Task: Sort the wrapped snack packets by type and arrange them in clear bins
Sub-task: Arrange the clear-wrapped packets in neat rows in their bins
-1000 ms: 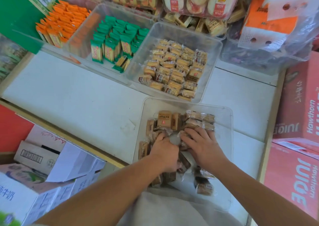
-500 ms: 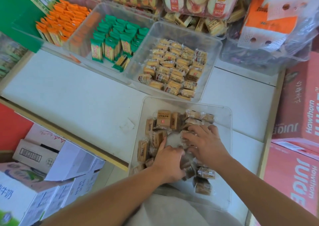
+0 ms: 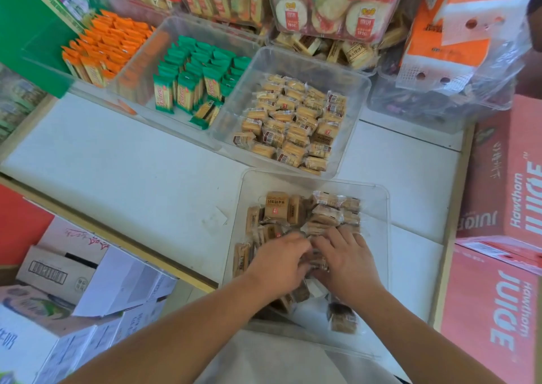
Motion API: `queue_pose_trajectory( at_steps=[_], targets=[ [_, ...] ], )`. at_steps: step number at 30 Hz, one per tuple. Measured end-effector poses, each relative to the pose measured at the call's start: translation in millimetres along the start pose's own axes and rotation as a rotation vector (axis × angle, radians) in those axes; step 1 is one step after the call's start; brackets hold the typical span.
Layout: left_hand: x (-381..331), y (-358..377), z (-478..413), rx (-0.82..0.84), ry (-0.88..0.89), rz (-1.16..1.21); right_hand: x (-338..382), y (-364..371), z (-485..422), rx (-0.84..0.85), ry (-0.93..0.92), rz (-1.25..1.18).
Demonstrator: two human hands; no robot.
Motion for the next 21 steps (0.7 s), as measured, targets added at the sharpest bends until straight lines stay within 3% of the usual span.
queue_pose_trajectory(
  at_steps=[3,6,8,10,14,18,21],
  targets=[
    [19,-35,3,-0.271,0.039,-0.320,-2,4,-2,-0.006,0.079,0.037],
    [47,-35,-4,-0.191,-0.067,-0.580,0,5,-3,-0.006,0.083,0.027],
    [52,-28,-8,-0.105,-0.074,-0.627,-2,4,-5,0.014,0.084,-0.003],
    [50,-29,-9,-0.102,-0.070,-0.564,-6,1,-5,0.020,0.100,-0.050],
    [44,-40,3,-0.074,-0.130,-0.205,-8,-8,-2,0.021,0.127,-0.195],
    [42,-65,26,-0.229,-0.070,0.014,2,-30,0,-0.129,0.148,-0.551],
    [37,-66,44,-0.161,-0.126,0.343,21,-46,-2,-0.152,0.066,-0.725]
  ],
)
Point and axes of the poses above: each hand's wrist, its own z-axis away from the middle knuckle, its own y-axis out of the palm, x = y × z, the point moved 8 cm from there along -z, towards the middle knuckle, and after that the axes turned 11 degrees about -y, right-handed, at the moved point
